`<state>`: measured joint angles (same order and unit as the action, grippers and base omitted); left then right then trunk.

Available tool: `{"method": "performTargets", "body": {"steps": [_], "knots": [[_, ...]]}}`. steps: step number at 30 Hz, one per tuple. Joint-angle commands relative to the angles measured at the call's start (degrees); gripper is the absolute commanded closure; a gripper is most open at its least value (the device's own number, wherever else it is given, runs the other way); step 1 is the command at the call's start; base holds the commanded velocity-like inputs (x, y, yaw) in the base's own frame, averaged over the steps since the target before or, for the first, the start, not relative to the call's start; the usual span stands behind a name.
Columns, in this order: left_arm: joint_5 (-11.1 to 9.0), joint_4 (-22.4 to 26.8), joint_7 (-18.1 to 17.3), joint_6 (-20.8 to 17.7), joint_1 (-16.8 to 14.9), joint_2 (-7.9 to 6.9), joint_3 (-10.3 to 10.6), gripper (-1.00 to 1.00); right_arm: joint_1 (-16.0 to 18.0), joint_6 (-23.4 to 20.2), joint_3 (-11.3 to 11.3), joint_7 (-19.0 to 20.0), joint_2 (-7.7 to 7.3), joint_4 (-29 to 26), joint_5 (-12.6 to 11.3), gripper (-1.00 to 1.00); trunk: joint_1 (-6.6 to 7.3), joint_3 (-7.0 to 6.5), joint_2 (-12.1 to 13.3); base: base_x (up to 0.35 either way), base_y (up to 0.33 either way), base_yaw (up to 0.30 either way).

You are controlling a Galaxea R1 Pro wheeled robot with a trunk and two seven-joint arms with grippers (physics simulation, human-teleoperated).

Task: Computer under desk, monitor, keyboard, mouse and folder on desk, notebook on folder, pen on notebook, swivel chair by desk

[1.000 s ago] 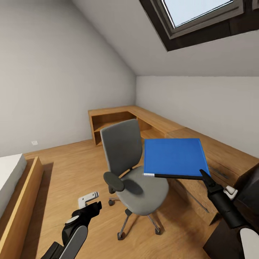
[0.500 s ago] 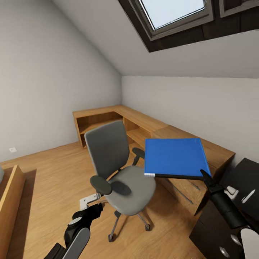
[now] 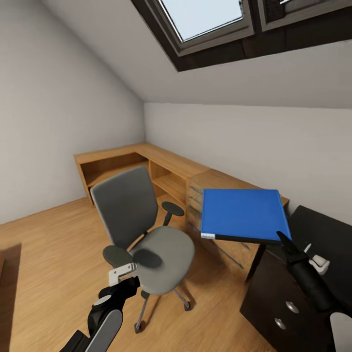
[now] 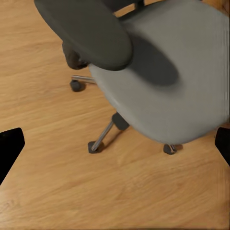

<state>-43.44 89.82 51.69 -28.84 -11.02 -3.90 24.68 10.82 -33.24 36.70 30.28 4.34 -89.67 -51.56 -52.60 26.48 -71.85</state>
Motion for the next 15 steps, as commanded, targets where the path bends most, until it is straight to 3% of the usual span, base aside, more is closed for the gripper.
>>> {"method": "performTargets", "body": {"steps": [1, 15], "knots": [[-0.3, 0.1, 0.5, -0.2, -0.1, -0.06, 0.1, -1.00, 0.1, -0.3, 0.2, -0.1, 0.04, 0.0, -0.3, 1.00, 0.23, -0.08, 0.4, 0.000, 0.000, -0.266], [-0.3, 0.1, 0.5, -0.2, -0.1, -0.06, 0.1, -1.00, 0.1, 0.6, 0.3, -1.3, -0.22, -0.1, -0.3, 1.00, 3.30, -2.04, 6.0, 0.000, 0.000, -0.269]]}}
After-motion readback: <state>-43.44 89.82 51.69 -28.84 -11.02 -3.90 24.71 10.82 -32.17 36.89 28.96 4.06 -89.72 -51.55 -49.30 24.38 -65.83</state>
